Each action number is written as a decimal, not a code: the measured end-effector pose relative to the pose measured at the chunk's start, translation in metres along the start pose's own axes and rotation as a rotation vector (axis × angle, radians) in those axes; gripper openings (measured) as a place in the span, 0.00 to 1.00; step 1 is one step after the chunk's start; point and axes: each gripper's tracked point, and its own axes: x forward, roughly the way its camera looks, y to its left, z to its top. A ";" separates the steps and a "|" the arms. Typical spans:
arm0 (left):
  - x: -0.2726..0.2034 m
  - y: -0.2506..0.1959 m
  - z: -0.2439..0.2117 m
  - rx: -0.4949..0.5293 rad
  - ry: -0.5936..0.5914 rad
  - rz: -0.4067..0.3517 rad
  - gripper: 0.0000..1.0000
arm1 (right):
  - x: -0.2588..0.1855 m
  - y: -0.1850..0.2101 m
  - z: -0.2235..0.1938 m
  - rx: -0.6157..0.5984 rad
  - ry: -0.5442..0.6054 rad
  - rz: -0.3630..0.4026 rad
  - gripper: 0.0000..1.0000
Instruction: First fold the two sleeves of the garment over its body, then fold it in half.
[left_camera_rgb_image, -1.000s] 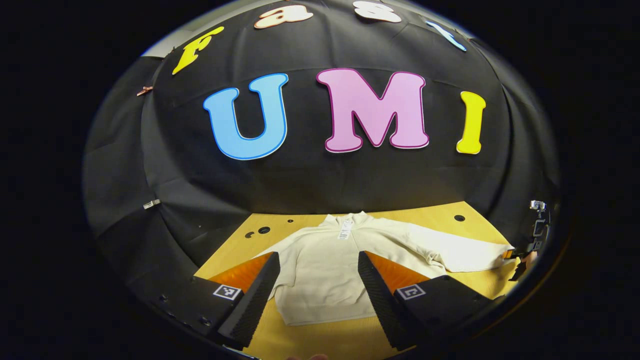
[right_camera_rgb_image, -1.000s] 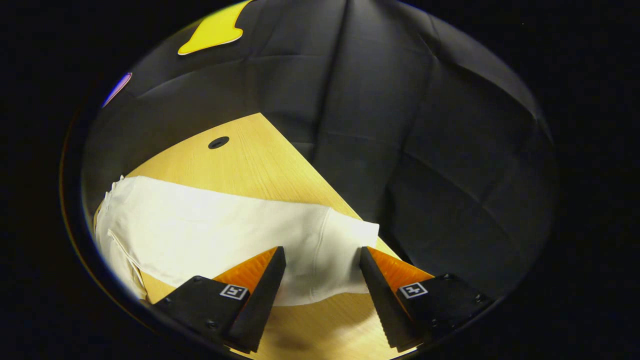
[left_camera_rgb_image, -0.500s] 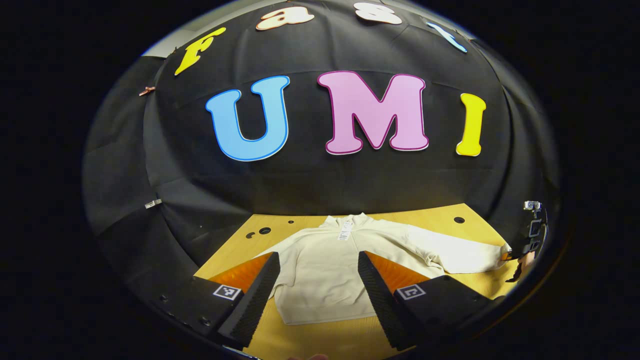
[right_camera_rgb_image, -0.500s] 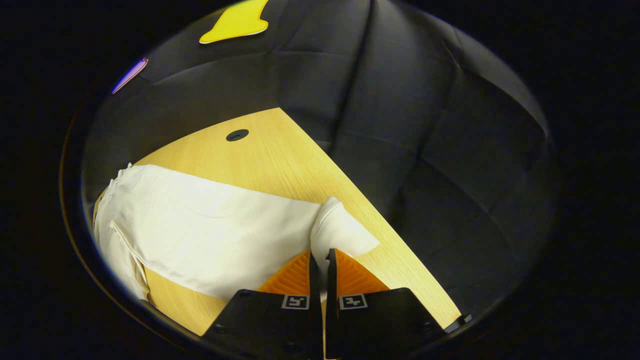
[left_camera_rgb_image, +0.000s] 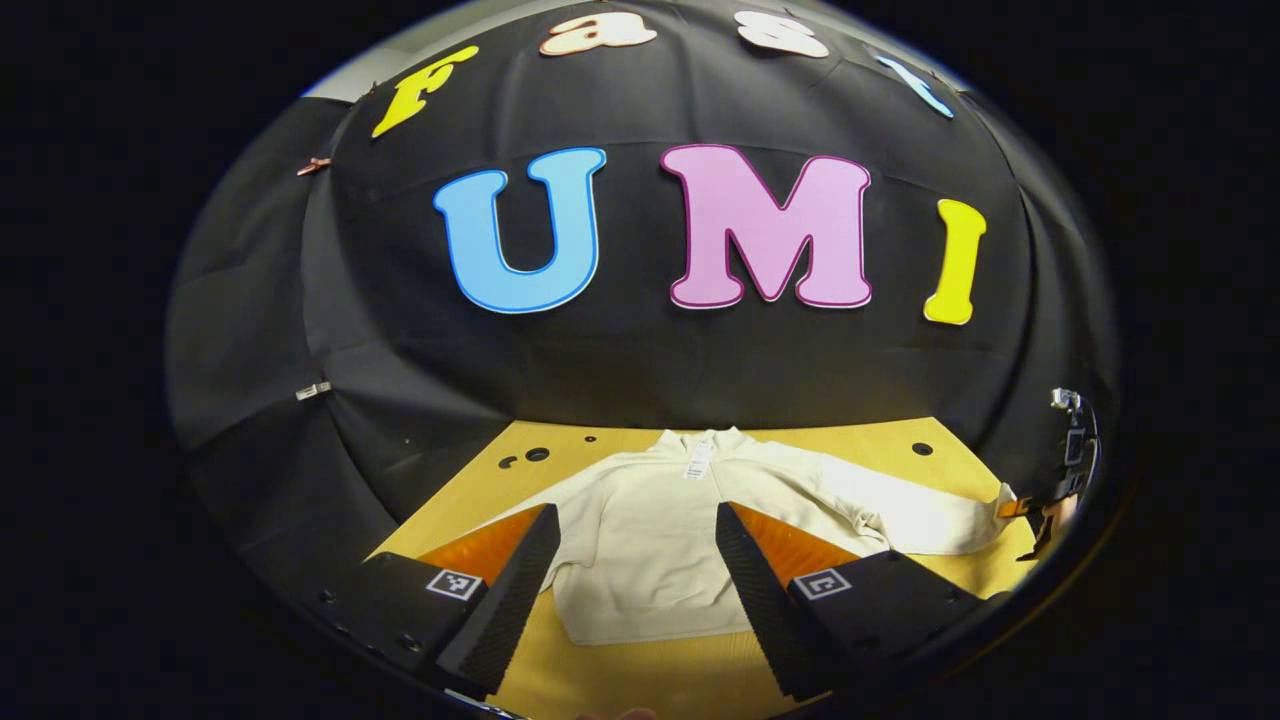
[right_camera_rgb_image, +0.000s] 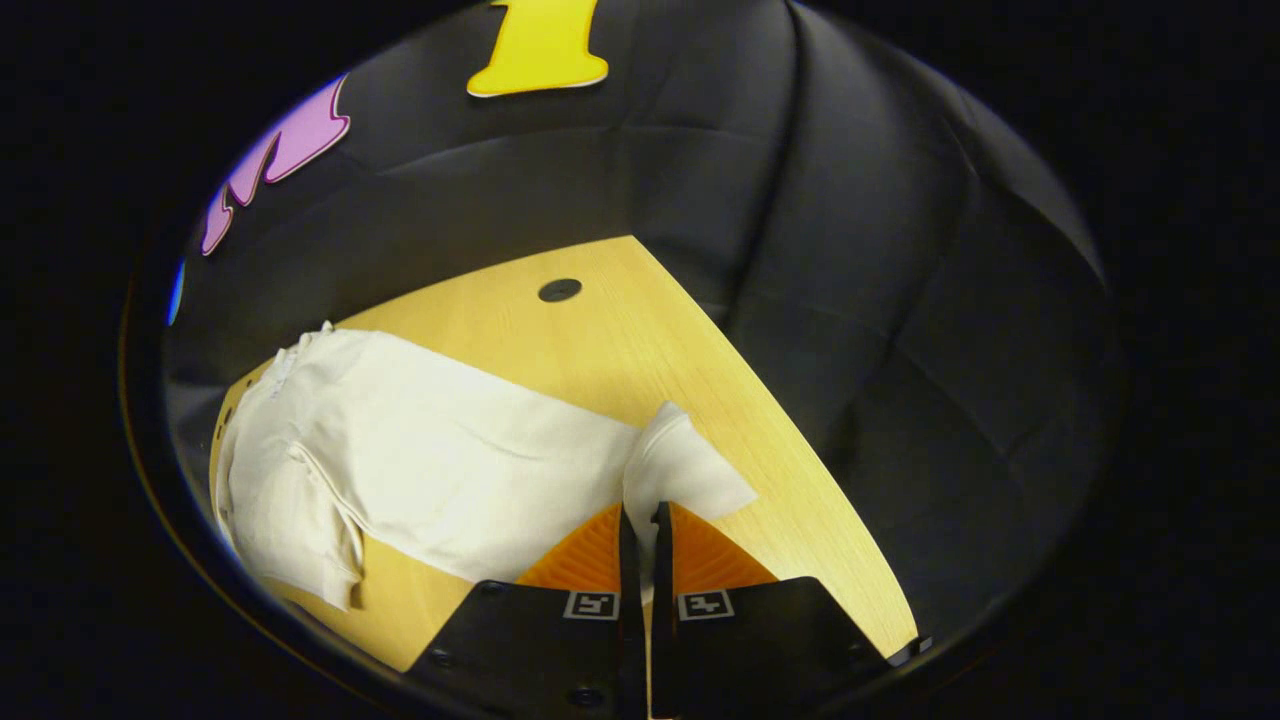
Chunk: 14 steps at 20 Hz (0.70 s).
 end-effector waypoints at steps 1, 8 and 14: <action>-0.002 0.005 -0.001 -0.010 -0.002 0.009 0.97 | -0.002 0.012 0.016 0.004 -0.025 0.020 0.06; -0.020 0.042 -0.027 -0.054 0.031 0.093 0.97 | -0.016 0.130 0.097 -0.106 -0.142 0.195 0.06; -0.029 0.072 -0.041 -0.112 0.052 0.160 0.96 | -0.014 0.235 0.131 -0.094 -0.194 0.346 0.06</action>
